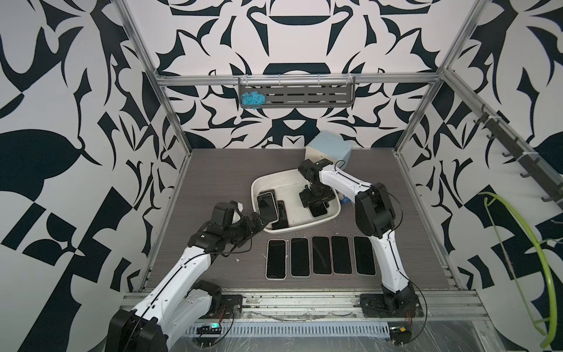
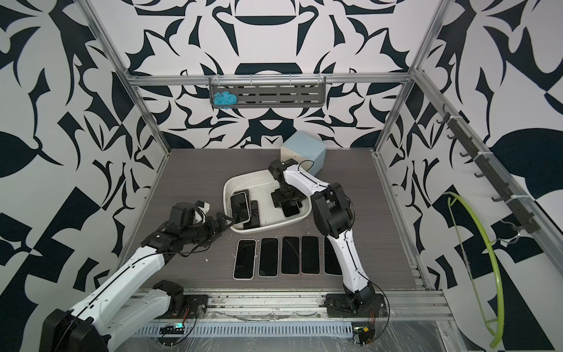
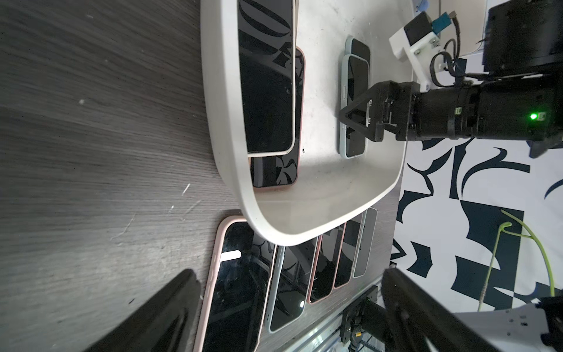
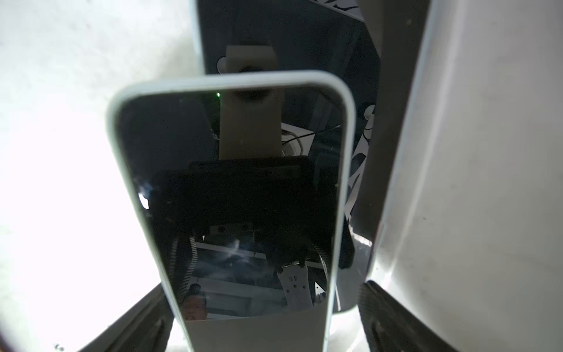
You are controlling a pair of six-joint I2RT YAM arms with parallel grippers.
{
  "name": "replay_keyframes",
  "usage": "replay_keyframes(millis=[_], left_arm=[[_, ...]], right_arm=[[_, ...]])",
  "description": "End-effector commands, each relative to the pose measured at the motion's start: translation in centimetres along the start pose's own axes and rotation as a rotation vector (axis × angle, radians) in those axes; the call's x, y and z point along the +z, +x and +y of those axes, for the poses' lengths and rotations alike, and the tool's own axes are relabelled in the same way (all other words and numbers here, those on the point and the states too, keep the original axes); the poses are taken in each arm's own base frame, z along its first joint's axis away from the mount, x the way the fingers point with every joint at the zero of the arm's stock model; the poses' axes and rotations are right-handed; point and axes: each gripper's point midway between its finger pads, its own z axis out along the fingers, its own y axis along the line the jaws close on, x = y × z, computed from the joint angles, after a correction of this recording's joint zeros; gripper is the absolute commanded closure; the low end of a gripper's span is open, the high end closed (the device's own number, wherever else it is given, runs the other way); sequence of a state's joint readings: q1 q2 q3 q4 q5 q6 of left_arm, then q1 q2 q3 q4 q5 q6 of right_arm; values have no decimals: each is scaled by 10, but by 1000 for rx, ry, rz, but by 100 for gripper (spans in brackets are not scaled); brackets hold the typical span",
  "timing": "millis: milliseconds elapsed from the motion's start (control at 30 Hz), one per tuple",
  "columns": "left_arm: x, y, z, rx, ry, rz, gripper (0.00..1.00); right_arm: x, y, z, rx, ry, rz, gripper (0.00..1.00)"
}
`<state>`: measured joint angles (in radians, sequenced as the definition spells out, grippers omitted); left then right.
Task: Take the phone out of the storage box
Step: Pick up the phone from the storage box, then move the storage box to the center of the board.
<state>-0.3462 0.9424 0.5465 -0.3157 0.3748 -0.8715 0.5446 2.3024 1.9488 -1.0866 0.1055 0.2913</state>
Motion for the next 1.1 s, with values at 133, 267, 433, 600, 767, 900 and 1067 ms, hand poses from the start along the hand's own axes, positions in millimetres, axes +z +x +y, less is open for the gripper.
replay_keyframes(millis=[133, 267, 433, 600, 767, 900, 1067], left_arm=[[24, -12, -1, -15, 5, 31, 0], [47, -21, 6, -11, -34, 64, 1], [76, -38, 6, 1, -70, 102, 4], [98, -64, -10, 32, -56, 106, 5], [120, -94, -31, 93, -34, 111, 5], [133, -114, -42, 128, -34, 128, 4], [127, -130, -55, 158, -21, 147, 4]], right_arm=[[-3, -13, -4, -16, 28, -22, 13], [-3, -21, -6, -8, 37, -31, 22], [-10, -33, -17, 14, 56, -67, 29], [-15, -46, -29, 44, 47, -91, 35], [-32, -63, -30, 54, 7, -143, 39], [-50, -75, -23, 71, -40, -180, 39], [-82, -85, -15, 123, -112, -235, 41]])
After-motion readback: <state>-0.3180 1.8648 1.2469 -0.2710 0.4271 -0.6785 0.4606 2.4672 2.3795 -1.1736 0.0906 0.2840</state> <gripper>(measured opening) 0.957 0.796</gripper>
